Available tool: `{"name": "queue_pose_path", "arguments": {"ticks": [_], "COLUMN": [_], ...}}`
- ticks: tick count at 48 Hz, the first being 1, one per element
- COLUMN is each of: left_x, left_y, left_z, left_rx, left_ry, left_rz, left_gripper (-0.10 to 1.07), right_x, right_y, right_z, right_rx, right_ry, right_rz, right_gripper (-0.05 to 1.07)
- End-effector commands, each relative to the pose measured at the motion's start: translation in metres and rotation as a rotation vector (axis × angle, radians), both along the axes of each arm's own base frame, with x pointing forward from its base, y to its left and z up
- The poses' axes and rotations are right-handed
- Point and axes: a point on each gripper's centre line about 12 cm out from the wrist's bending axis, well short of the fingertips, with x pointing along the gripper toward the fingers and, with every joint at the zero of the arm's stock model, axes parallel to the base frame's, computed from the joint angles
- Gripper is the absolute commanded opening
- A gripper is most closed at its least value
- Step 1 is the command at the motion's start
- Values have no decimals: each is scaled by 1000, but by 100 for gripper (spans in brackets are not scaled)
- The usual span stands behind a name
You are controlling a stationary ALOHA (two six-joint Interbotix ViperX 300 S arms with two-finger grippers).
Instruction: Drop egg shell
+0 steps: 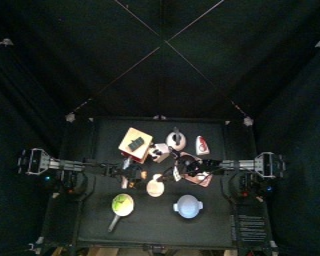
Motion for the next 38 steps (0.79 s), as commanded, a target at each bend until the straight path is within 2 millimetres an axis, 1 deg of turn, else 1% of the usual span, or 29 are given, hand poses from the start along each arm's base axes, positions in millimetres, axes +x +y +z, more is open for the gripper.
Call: {"name": "queue_pose_path", "arguments": {"ticks": [1,6,9,22,27,38], "left_x": [-2,-8,-9,-4,-3,-4], "left_y": [2,1,0,1,2,2], "left_z": [0,-8,-9,-13,-14,-15], "left_rx": [26,57,72,60,56,41], "left_ry": [16,47,48,59,61,67], "left_rz": [-7,-31,-46,-38,-34,-19], "left_gripper": [74,74,74,76,79,89], "right_x": [-2,-3,-3,-3,-3,-3], "right_y": [0,0,0,-1,-1,-1], "right_z": [15,13,12,12,12,12], "right_rx": [-9,-7,-6,-5,-6,-9], "right_ry": [-42,-37,-35,-33,-33,-31], "right_rz": [2,0,1,-4,-4,-5], "right_gripper": [61,61,61,61,61,61]}}
